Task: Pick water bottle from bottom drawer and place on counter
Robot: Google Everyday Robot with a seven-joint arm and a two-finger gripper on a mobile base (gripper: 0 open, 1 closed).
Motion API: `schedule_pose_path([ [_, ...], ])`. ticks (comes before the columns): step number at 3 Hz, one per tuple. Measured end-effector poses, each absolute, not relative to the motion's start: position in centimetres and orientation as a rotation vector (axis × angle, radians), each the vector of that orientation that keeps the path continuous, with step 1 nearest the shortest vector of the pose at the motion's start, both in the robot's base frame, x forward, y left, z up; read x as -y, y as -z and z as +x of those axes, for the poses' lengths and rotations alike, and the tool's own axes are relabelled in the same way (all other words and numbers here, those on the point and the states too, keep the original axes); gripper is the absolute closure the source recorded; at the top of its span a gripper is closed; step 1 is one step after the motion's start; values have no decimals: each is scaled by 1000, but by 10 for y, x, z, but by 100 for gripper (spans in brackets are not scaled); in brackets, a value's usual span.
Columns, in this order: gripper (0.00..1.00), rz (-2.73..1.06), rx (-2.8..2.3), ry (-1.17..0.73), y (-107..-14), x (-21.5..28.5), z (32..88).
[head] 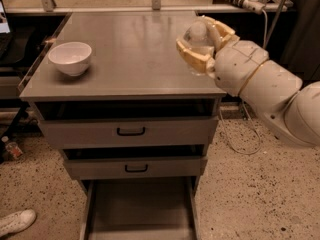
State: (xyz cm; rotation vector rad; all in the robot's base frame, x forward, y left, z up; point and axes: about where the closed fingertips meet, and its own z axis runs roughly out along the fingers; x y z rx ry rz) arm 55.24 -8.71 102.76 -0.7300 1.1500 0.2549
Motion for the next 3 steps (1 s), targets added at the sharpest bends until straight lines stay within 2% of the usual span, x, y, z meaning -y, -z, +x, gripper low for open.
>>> schedule_pose_path([
  [1, 100, -725, -1147, -252, -1031, 90, 554],
  [3, 100, -749, -1222, -310, -1040, 79, 599],
])
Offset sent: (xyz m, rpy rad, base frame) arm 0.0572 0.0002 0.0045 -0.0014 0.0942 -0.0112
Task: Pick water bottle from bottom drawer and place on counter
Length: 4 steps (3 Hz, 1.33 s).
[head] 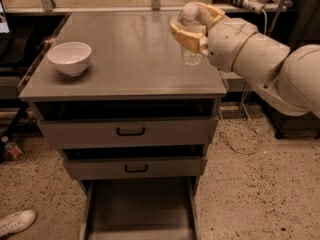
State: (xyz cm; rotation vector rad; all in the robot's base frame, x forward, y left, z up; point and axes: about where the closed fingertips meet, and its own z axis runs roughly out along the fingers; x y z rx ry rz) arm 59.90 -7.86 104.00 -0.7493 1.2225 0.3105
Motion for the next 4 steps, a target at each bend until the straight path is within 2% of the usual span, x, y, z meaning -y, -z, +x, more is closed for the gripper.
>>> schedule_pose_path([
  [4, 100, -921, -1510, -590, -1001, 68, 661],
])
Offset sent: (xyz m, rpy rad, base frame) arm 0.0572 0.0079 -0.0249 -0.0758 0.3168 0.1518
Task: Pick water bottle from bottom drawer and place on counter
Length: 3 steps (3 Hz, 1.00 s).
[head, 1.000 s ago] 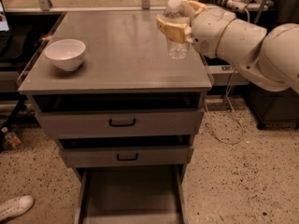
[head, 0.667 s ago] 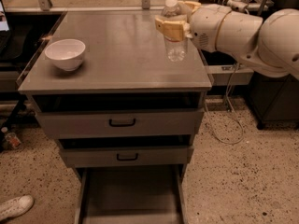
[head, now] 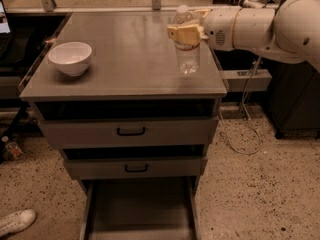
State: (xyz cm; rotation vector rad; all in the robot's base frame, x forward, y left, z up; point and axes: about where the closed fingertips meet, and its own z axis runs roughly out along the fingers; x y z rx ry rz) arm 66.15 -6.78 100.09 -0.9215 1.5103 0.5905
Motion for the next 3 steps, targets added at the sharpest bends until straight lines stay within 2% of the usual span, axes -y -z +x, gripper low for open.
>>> schedule_pose_path([
  [1, 100, -940, -1495, -578, -1001, 65, 661],
  [3, 100, -845, -1564, -852, -1005, 76, 676],
])
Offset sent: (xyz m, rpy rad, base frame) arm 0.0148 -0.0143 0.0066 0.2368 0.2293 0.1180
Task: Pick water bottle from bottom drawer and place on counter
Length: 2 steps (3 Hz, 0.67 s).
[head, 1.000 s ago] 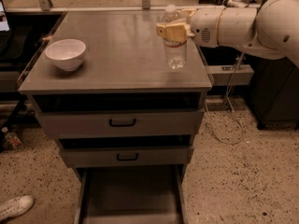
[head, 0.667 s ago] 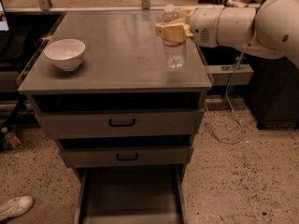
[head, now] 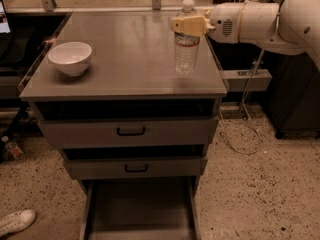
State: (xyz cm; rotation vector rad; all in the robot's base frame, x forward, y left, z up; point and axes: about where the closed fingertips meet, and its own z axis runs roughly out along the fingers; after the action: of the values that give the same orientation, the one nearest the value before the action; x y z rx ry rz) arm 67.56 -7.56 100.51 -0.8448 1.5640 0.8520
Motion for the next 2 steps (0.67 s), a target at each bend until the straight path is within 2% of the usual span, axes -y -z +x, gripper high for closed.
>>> schedule_pose_path([
  [1, 100, -830, -1612, -938, -1000, 78, 681],
  [2, 100, -834, -1615, -942, -992, 77, 683],
])
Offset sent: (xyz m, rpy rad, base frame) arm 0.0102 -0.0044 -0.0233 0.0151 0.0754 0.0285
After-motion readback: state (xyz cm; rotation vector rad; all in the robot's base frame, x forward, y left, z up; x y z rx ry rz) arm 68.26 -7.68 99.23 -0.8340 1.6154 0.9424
